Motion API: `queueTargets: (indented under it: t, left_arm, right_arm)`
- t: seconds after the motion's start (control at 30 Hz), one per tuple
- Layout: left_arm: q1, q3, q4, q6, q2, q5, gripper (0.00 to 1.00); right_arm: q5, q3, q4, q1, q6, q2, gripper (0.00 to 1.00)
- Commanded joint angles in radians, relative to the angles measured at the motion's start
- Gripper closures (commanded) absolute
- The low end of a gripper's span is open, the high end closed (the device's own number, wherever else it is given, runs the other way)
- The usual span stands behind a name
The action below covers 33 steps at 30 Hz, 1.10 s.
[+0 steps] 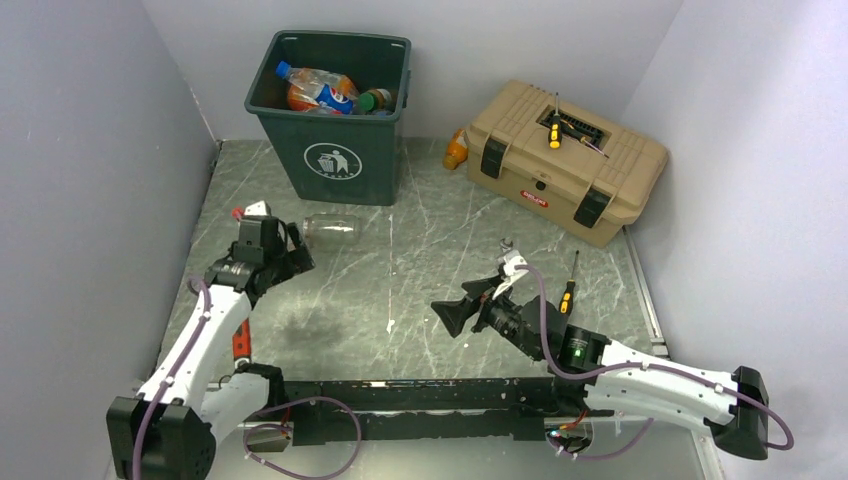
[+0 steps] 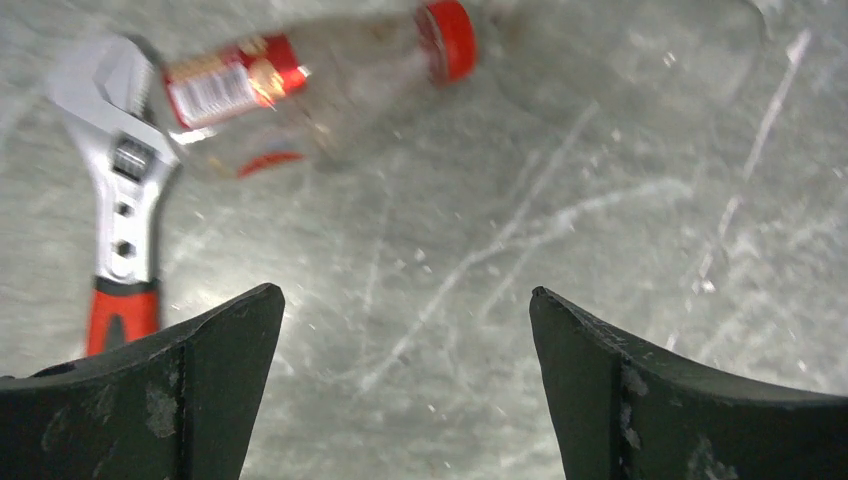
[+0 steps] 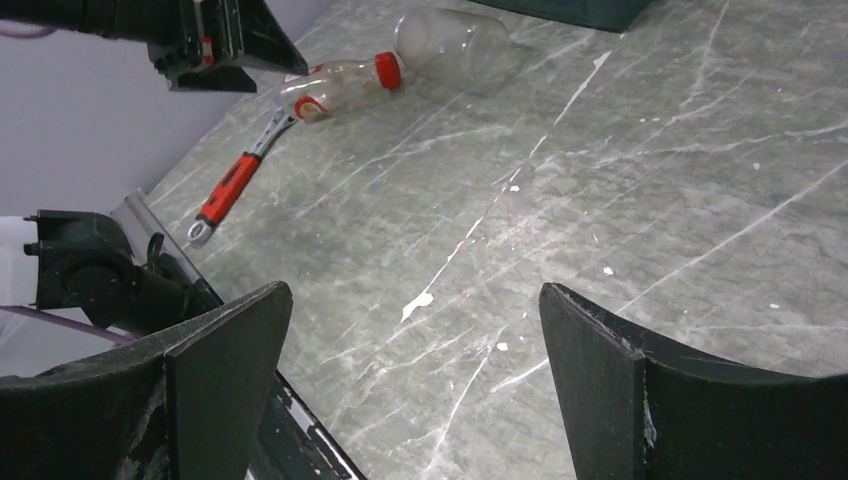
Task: Put the plastic bottles in the bin
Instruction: Pick up the plastic bottle at the center of the board.
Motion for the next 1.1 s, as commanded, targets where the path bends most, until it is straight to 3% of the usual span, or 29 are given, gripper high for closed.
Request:
queueTargets:
  t: [0.0,0.13,0.3,0.4,0.67,1.07]
  left_arm:
    - [0.073,0.138,0.112,0.106,0.112,-0.058,0.03]
    - [0.085,0.317,0.025,0.265,0.302,-0.104,0.01]
    - [0.117,0.366,-0.029,0.508,0.418,0.093,0.0]
    - [0.116,0.389,-0.074,0.61,0.451,0.102,0.0]
    - [0.119,0.313,-0.01,0.692,0.536,0.011,0.01]
    - [0.135,0.279,0.097,0.625,0.68,-0.055,0.0]
  right_arm:
    - [0.004,-0.043,0.077,0.004,0.015,-0.031,0.01]
    - [-0.021,-0.061,0.117,0.004,-0.004,-0.033,0.01]
    - [-0.058,-0.089,0.131,0.004,0.003,-0.073,0.01]
    - [-0.075,-0.101,0.123,0.004,0.009,-0.102,0.0]
    - [-0.123,-0.052,0.086,0.004,0.008,-0.065,0.01]
    - [-0.106,-0.037,0.05,0.004,0.03,-0.074,0.01]
